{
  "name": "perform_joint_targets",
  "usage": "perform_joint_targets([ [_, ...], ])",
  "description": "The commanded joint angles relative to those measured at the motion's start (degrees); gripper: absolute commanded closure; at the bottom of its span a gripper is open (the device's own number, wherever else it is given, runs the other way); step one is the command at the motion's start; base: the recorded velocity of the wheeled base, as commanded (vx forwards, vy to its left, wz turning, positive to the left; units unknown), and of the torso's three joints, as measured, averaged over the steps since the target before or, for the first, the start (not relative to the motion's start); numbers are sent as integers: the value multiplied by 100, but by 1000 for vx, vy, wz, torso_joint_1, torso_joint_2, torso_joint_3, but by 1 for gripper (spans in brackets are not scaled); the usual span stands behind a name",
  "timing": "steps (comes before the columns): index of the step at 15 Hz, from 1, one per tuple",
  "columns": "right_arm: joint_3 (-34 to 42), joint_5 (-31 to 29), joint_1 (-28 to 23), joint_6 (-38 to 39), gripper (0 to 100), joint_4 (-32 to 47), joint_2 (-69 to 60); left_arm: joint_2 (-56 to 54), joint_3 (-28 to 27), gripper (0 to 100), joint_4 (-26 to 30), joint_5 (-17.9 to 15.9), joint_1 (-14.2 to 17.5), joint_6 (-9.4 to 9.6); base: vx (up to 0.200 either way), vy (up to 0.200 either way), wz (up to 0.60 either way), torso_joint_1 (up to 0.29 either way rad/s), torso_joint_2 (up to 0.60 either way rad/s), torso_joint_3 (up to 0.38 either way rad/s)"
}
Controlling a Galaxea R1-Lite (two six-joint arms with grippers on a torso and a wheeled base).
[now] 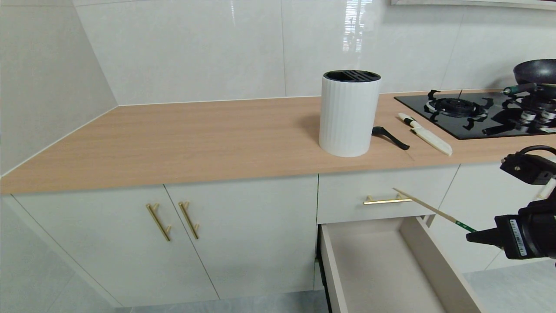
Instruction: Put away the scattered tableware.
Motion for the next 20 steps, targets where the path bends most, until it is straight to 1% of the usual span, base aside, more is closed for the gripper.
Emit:
perform_joint_targets([
  [1, 76, -16, 253, 8, 100, -3, 189, 9, 1, 0, -4, 3, 1, -2, 0, 0, 0, 0, 0, 0],
  [5, 181, -16, 437, 0, 100, 6, 259, 9, 1, 0, 5, 3, 1, -2, 0, 0, 0, -35, 92, 59],
  [7, 278, -25, 490, -9, 100, 6, 374, 9, 1, 0, 5, -5, 1, -2, 0, 0, 0, -146, 376, 234],
  [9, 296, -174, 516, 8, 100, 6, 927, 9, 1, 0, -4, 3, 1, -2, 0, 0, 0, -158, 452, 281],
  [12, 296, -183, 516, 17, 100, -64, 1367, 9, 1, 0, -4, 3, 1, -2, 0, 0, 0, -159, 465, 299],
  [16, 296, -183, 516, 17, 100, -469, 1789, 9, 1, 0, -4, 3, 1, -2, 0, 0, 0, -134, 456, 317],
  [17, 296, -183, 516, 17, 100, -469, 1789, 9, 1, 0, -4, 3, 1, -2, 0, 0, 0, -105, 452, 339],
  [20, 225, -183, 507, 0, 100, -1145, 2193, 9, 1, 0, 5, 3, 1, -2, 0, 0, 0, -56, 336, 264],
])
